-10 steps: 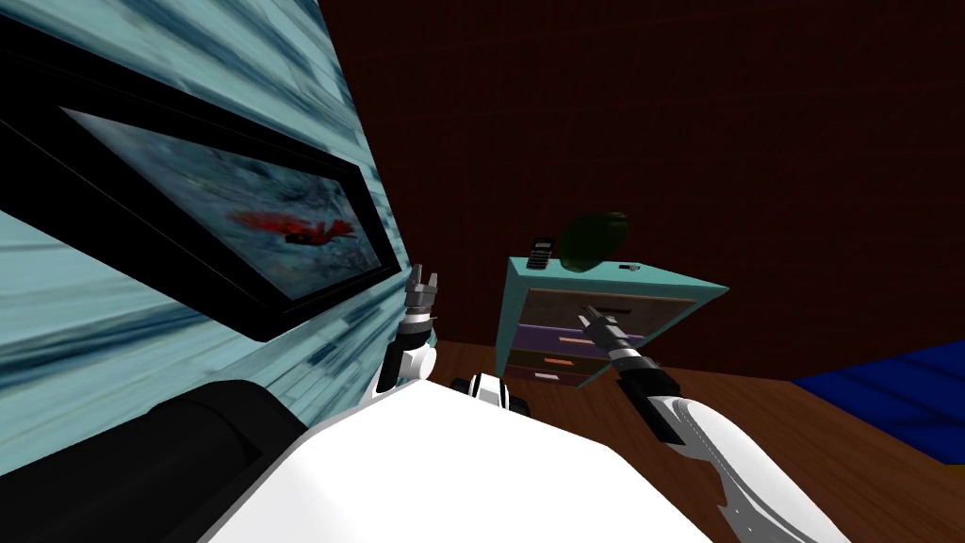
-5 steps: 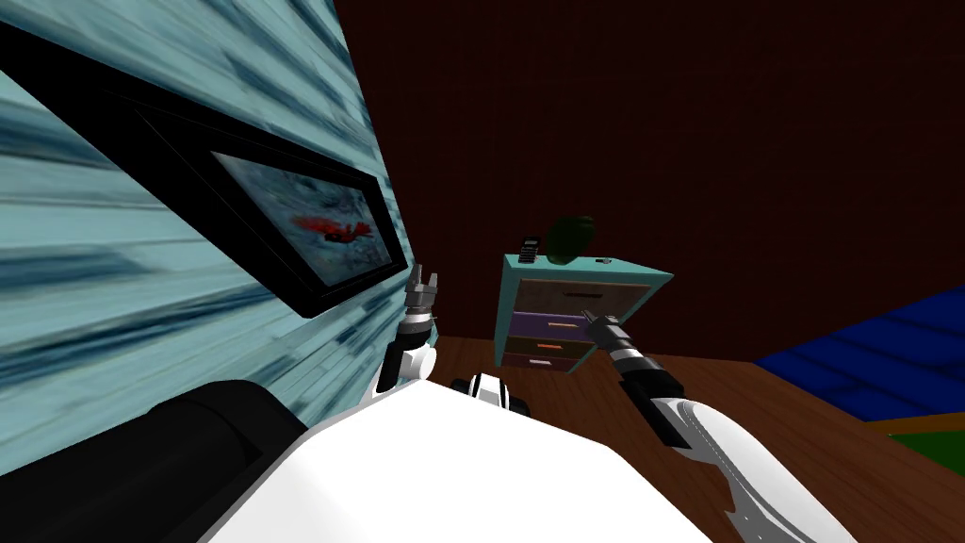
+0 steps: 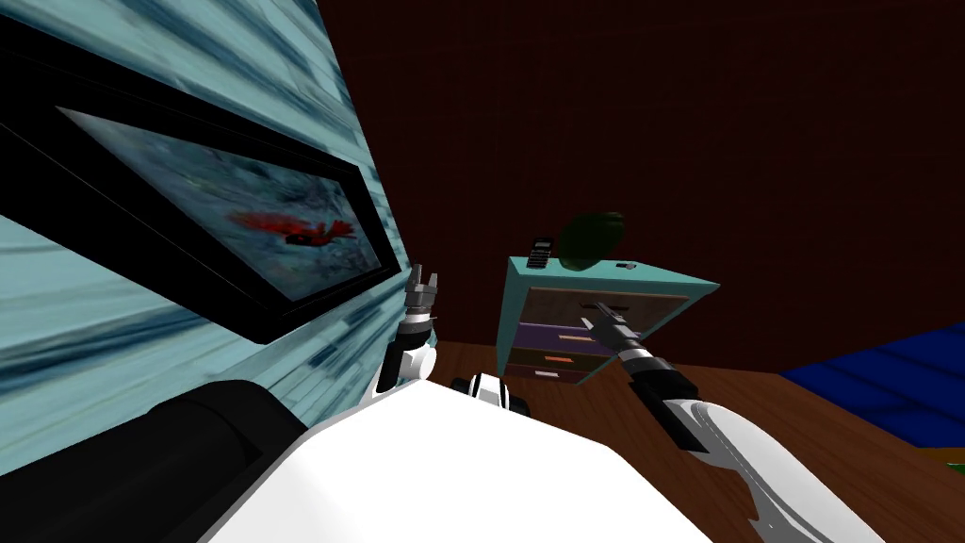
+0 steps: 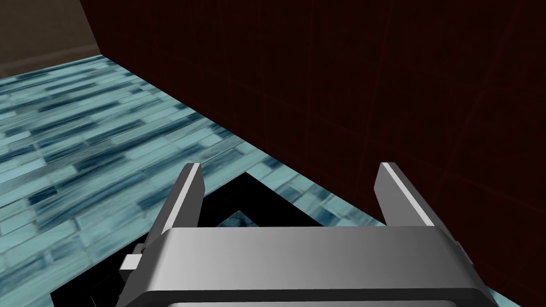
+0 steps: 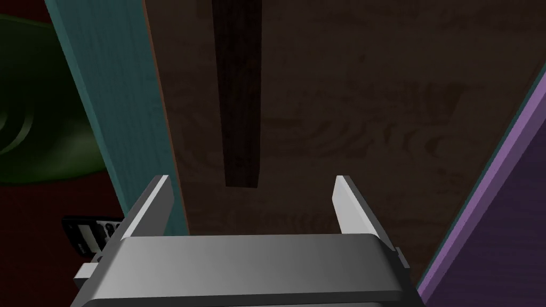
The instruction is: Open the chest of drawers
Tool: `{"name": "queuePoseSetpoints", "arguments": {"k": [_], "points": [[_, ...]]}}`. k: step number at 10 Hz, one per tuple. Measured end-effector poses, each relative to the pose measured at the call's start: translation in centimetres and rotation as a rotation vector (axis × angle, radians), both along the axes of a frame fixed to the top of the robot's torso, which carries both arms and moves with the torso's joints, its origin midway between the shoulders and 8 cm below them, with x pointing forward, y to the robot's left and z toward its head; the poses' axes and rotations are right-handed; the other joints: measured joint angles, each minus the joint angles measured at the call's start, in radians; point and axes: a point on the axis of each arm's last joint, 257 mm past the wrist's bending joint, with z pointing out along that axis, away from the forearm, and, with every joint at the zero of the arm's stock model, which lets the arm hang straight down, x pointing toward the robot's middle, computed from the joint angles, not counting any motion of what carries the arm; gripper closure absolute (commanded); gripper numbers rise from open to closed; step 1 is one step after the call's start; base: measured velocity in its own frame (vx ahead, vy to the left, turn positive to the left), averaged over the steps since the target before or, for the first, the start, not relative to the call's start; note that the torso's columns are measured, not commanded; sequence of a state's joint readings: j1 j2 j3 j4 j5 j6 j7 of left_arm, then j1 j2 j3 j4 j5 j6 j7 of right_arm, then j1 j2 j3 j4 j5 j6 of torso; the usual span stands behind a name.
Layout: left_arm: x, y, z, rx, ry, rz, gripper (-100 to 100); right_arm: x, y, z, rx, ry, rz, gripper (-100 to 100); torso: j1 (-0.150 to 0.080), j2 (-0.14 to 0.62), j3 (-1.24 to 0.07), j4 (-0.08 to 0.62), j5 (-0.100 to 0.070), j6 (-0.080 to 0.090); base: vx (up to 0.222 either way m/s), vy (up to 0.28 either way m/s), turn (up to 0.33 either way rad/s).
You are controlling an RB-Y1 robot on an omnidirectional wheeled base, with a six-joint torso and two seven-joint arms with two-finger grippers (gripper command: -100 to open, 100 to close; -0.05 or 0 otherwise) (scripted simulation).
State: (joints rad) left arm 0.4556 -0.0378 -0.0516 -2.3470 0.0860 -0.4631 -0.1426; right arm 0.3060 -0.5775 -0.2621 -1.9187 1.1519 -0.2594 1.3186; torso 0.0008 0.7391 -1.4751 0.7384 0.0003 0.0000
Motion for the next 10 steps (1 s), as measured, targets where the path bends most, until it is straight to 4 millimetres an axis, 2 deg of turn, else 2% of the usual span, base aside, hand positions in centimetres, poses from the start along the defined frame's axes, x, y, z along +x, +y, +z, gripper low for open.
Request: {"name": "queuePoseSetpoints", "arguments": {"k": [3, 4, 6, 8, 10], "points": [[0.0, 0.0, 0.0, 0.000, 0.000, 0.000, 0, 0.0, -0.8, 0.6, -0.004, 0.000, 0.000, -100, 0.000, -0.001, 0.000, 0.000, 0.000, 0.000, 0.096, 0.046, -0.001], [0.0, 0.0, 0.0, 0.000, 0.000, 0.000, 0, 0.0, -0.8, 0.6, -0.002, 0.000, 0.000, 100, -0.002, 0.001, 0.000, 0.000, -0.001, -0.001, -0.097, -0.030, -0.009], [0.0, 0.0, 0.0, 0.000, 0.000, 0.000, 0, 0.1, -0.4, 0.7, -0.001, -0.009, -0.001, 100, -0.004, -0.001, 0.001, -0.003, -0.004, 0.000, -0.077, -0.015, -0.023], [0.0, 0.0, 0.0, 0.000, 0.000, 0.000, 0, -0.1, -0.2, 1.0, -0.003, -0.007, 0.012, 100, -0.003, 0.003, 0.002, -0.001, -0.002, 0.002, -0.186, -0.001, -0.070], [0.0, 0.0, 0.0, 0.000, 0.000, 0.000, 0, -0.3, -0.1, 0.8, -0.001, 0.002, 0.019, 100, -0.002, -0.005, -0.003, 0.000, 0.000, 0.000, -0.094, -0.011, -0.031]]}}
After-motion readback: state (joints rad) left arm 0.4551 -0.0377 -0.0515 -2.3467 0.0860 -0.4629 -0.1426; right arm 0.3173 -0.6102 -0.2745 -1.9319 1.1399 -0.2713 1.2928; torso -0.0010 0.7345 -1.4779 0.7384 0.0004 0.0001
